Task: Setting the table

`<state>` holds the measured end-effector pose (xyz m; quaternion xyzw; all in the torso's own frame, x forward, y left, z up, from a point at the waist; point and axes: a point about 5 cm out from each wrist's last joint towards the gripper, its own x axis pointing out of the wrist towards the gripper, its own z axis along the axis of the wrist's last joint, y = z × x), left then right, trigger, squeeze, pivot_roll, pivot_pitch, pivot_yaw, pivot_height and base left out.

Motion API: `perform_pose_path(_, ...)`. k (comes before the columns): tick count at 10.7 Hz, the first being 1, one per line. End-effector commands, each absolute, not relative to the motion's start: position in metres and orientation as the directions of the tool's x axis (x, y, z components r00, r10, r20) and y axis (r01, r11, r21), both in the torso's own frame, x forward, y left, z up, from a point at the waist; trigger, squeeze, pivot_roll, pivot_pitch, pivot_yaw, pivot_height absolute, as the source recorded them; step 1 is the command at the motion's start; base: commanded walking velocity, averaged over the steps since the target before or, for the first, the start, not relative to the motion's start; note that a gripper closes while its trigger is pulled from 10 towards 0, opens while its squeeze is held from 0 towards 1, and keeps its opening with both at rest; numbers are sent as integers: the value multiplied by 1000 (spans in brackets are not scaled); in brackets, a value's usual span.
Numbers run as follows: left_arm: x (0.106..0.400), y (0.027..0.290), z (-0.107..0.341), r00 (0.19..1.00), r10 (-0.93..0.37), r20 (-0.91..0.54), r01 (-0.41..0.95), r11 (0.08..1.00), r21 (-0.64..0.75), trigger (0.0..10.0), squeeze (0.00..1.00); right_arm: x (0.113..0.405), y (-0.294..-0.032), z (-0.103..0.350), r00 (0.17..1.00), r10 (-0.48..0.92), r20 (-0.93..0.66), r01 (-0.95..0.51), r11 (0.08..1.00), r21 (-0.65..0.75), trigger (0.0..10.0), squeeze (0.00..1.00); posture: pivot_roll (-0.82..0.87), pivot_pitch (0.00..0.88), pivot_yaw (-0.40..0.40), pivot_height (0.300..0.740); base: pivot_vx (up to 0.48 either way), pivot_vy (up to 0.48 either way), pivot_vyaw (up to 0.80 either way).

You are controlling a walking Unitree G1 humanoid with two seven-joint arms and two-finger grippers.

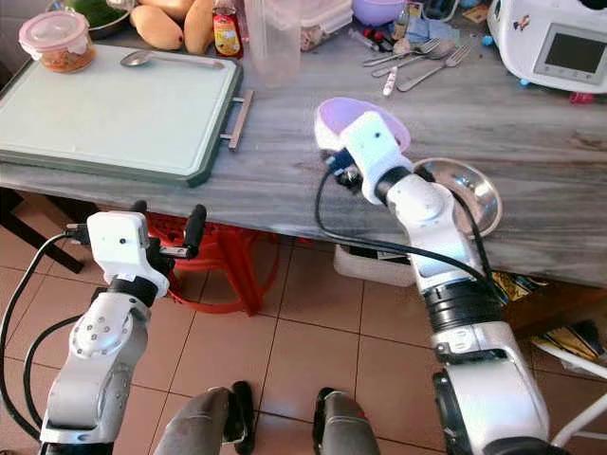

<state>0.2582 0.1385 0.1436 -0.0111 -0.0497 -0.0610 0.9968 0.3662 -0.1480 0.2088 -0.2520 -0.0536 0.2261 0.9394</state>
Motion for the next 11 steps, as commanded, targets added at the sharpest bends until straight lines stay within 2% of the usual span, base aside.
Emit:
perform_pose_path(1,258,139,142,989,-117,95,120,993,-17,10000,0,366,-148,217,892,452,13,-386,776,-498,10000,1000,-16,175,-13,740,0,0,0)
perform_pose_path(3,259,138,140,989,-113,95,115,993,-19,10000,0,361,-147,226,893,437,109,-343,816,-465,10000,1000,-21,171,-18,740,0,0,0)
perform_pose_path(5,259,139,143,989,-104,107,107,994,-20,10000,0,355,-155,236,908,346,238,-226,880,-417,10000,1000,-15,172,-24,740,0,0,0)
perform_pose_path(7,258,142,143,989,-89,116,91,996,-15,10000,0,341,-173,252,892,149,427,36,918,-395,10000,973,-24,179,-28,740,0,0,0)
perform_pose_path(8,259,144,146,989,-84,125,87,996,-14,10000,0,335,-187,242,915,31,403,130,922,-366,10000,659,-25,182,-27,740,0,0,0)
perform_pose_path(9,259,146,147,988,-76,133,78,997,-11,10000,0,332,-194,226,943,-20,333,139,931,-337,10000,522,-27,181,-25,740,0,0,0)
perform_pose_path(10,259,147,147,988,-74,133,76,997,-9,10000,0,324,-203,210,955,-70,290,173,921,-348,10000,251,-23,185,-22,740,0,0,0)
perform_pose_path(11,259,147,148,988,-76,134,78,997,-8,10000,0,322,-207,207,952,-97,289,202,911,-359,10000,235,-22,187,-24,740,0,0,0)
